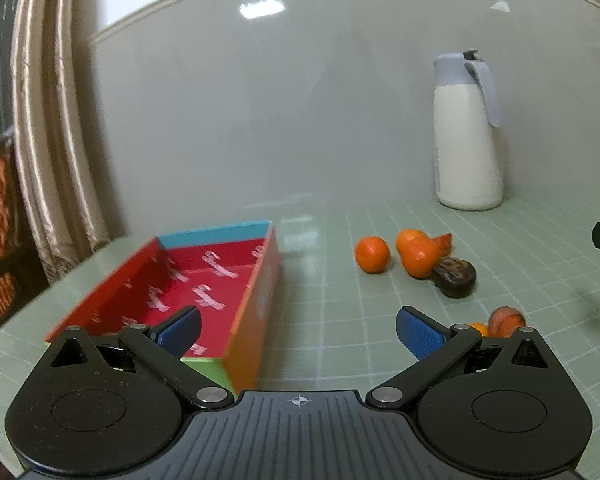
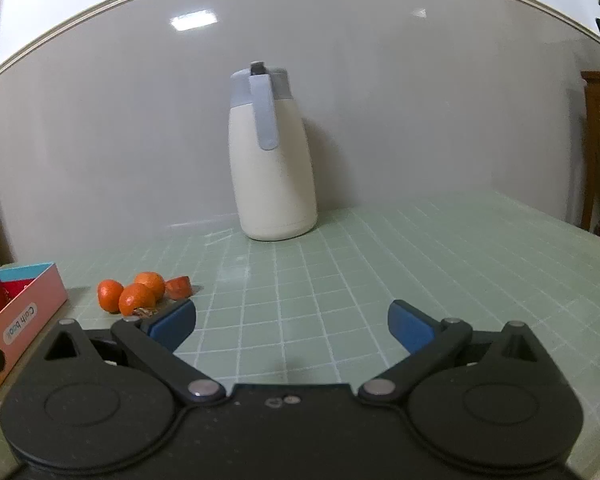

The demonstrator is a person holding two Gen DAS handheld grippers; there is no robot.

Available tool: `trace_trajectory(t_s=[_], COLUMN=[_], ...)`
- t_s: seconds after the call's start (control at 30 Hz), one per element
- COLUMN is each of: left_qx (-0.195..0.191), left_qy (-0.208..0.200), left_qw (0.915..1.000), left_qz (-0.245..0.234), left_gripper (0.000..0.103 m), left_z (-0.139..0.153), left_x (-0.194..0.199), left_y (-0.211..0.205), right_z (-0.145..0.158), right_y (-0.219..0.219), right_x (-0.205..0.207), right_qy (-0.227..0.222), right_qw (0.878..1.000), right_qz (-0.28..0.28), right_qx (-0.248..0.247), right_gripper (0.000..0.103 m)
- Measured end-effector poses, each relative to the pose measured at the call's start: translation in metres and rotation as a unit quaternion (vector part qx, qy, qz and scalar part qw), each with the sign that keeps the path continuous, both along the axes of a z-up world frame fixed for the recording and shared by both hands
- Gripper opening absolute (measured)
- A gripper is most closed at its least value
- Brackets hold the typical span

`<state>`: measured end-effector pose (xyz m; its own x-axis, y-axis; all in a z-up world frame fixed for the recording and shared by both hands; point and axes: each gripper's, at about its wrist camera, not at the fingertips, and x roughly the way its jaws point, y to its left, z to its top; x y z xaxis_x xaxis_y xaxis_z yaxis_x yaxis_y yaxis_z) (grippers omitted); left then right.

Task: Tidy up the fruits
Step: 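Reach the left tool to the red-orange fruit and close on it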

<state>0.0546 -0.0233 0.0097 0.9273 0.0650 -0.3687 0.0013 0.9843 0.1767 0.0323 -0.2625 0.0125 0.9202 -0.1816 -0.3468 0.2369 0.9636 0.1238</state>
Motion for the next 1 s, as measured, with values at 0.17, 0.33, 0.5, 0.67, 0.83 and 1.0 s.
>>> trace_trajectory(t_s=[0.17,0.33,0.5,0.67,0.83,1.0], left_qx=[-0.012,-0.012,-0.033,-0.022,0.007,0.015], left_qy=[0.016,0.026,0.047,0.028,0.049,0.059], left_qw=[0.9996,0.9983,0.9955,0.9939,0.9884,0.9856], left_qz=[-0.019,-0.05,-0.076,-0.105,-0.144,-0.158], left_gripper=[0.103,0.103,0.102,0.102,0.076,0.065], left_z=[-0.005,-0.01,-0.014,-0.012,-0.021,-0.027], left_x=[0.008,0.017,0.022,0.016,0.024,0.029], left_y=[-0.012,-0.027,-0.036,-0.056,-0.088,-0.106], right_z=[0.0,0.0,-0.003,-0.008,-0.009,-0.009], right_y=[-0.008,-0.026,-0.046,-0.059,-0.067,-0.065], right_x=[-0.012,-0.022,-0.028,-0.028,-0.028,-0.032], right_qy=[-0.01,-0.02,-0.025,-0.02,-0.02,-0.023], right_qw=[1.0,0.998,0.996,0.994,0.994,0.993], right_qz=[-0.016,-0.061,-0.076,-0.081,-0.084,-0.086], right_qx=[0.004,0.011,0.048,0.067,0.074,0.08], right_gripper=[0.103,0.103,0.103,0.103,0.103,0.103])
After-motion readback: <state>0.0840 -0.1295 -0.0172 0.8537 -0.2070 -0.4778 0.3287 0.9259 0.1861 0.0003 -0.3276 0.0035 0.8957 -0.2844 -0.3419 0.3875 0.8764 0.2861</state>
